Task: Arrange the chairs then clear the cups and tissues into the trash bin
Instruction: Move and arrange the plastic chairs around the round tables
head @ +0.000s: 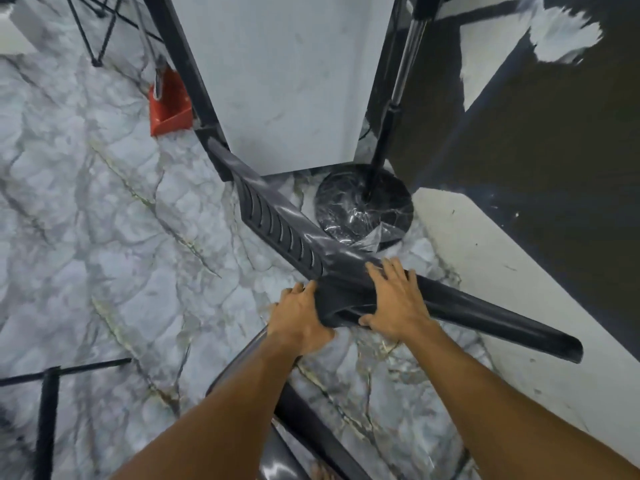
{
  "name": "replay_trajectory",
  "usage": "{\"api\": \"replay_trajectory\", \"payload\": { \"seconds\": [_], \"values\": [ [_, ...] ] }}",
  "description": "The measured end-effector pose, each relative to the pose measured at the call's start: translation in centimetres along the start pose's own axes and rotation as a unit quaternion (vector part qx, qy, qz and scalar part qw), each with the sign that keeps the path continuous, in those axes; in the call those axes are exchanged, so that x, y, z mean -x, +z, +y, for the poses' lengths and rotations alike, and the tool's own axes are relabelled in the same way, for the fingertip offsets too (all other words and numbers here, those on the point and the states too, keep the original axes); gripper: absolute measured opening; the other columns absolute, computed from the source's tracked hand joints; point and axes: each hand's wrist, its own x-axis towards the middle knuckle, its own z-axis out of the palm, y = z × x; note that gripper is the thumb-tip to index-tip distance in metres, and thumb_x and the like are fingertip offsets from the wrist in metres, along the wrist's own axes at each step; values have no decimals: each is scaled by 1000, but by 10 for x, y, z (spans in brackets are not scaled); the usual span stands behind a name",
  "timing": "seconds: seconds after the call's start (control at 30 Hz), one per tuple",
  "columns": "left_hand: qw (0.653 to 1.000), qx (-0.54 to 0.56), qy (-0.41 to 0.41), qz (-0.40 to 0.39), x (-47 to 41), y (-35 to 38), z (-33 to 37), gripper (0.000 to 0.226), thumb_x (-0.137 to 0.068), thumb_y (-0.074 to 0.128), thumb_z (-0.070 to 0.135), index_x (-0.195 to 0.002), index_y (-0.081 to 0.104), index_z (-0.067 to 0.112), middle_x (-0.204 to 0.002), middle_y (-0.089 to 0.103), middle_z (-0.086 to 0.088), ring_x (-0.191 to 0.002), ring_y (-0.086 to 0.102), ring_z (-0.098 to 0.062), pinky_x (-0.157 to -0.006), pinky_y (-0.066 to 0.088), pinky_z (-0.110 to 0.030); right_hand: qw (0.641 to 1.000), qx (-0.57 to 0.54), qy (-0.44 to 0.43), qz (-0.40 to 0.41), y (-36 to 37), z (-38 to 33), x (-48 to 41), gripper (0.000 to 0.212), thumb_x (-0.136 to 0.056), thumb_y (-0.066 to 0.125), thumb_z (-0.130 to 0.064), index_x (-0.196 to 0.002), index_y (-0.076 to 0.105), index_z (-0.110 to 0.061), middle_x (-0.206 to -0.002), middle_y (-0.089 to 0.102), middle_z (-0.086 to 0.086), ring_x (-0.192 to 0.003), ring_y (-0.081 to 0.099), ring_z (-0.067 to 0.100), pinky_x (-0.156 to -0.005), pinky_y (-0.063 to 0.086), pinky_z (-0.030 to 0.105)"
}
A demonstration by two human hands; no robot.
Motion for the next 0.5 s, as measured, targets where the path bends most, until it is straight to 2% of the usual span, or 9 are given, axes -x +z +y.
{"api": "replay_trajectory", "payload": {
  "seconds": [0.1, 0.2, 0.3, 0.4, 0.5],
  "values": [
    [995, 78, -67, -16, -15, 4, -5, 94, -61, 85, 44, -141, 40, 21, -124, 60, -3, -113, 59, -28, -90, 53, -38, 999, -26, 29, 0, 5, 24, -16, 125, -62, 81, -59, -155, 8, -18, -162, 14, 10, -151, 4, 29, -120, 9, 55],
    [979, 152, -132, -31, -22, 5, -10, 80, -52, 94, 36, -119, 57, 14, -104, 63, 0, -90, 62, -20, -73, 53, -29, 994, -92, 56, -30, 2, 37, -25, 130, -53, 87, -58, -154, 18, -16, -152, 34, 7, -142, 27, 28, -116, 21, 51],
    [973, 176, -146, -20, -19, -2, -14, 70, -44, 96, 29, -103, 62, 14, -92, 63, 2, -77, 61, -14, -56, 45, -20, 984, -165, 57, -15, -3, 34, -24, 123, -45, 93, -50, -147, 34, -17, -135, 46, 2, -131, 38, 26, -107, 26, 42],
    [973, 168, -156, -11, -1, -17, -20, 59, -42, 96, 22, -91, 64, 12, -82, 63, 2, -68, 61, -11, -48, 42, -18, 978, -207, 28, 21, -9, 20, -10, 115, -39, 93, -51, -139, 43, -21, -120, 46, -6, -122, 40, 18, -98, 24, 34],
    [980, 142, -139, 6, 25, -38, -22, 53, -37, 92, 20, -82, 66, 12, -77, 66, -2, -63, 63, -13, -44, 46, -23, 972, -231, 6, 52, -18, 6, 14, 115, -45, 93, -51, -142, 40, -21, -126, 41, -7, -124, 34, 16, -102, 22, 33]
  ]
}}
